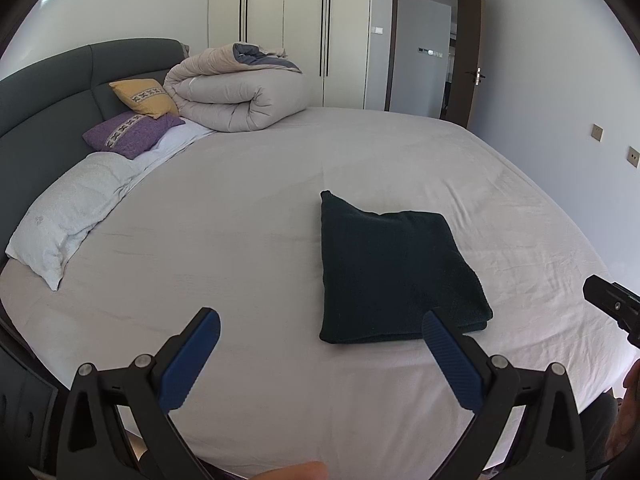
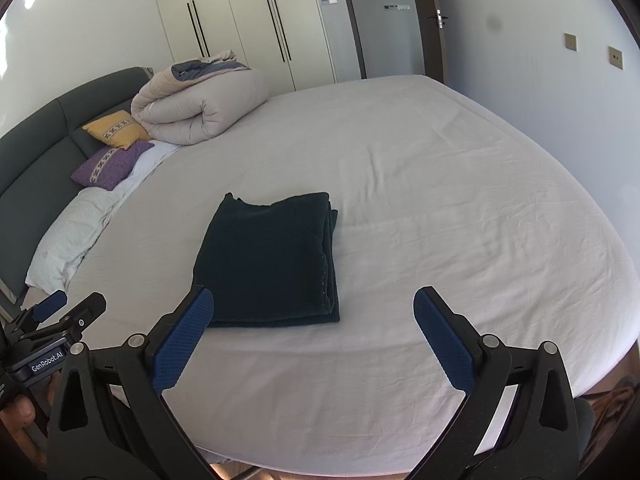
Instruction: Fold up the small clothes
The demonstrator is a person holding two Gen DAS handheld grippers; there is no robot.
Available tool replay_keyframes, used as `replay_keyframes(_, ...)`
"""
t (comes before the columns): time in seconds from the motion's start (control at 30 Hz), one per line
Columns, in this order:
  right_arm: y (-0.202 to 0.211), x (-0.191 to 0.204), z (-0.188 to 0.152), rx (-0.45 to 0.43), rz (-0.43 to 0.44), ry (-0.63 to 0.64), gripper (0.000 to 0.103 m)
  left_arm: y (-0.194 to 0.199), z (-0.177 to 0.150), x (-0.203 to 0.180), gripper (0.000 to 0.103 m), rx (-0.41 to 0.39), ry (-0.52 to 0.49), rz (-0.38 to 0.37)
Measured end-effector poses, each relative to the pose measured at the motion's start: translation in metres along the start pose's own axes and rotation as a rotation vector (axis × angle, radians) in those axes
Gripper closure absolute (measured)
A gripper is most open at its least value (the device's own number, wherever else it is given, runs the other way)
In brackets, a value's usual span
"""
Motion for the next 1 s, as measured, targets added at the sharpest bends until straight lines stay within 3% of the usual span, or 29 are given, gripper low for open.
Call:
replay_keyframes(0.37,-0.009,0.007,-0.009,0.013,-0.025,0.036,0.001,-0.008,-0.005,-0.008,0.0,0.024,-0.019,-0.037)
replay_keyframes(1.0,-0.008,0.018,-0.018,0.02,-0.022,0.062,0.001,-0.008,-0.003,-0.004,0.0,0.028,0.008,-0.029)
Point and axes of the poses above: each gripper's, at about its wrist camera, not at the fingertips, and y roughly against the way its jaws point, x to its left, z to its top, the point moved 1 cm from there along -y, roughly the way its jaws point
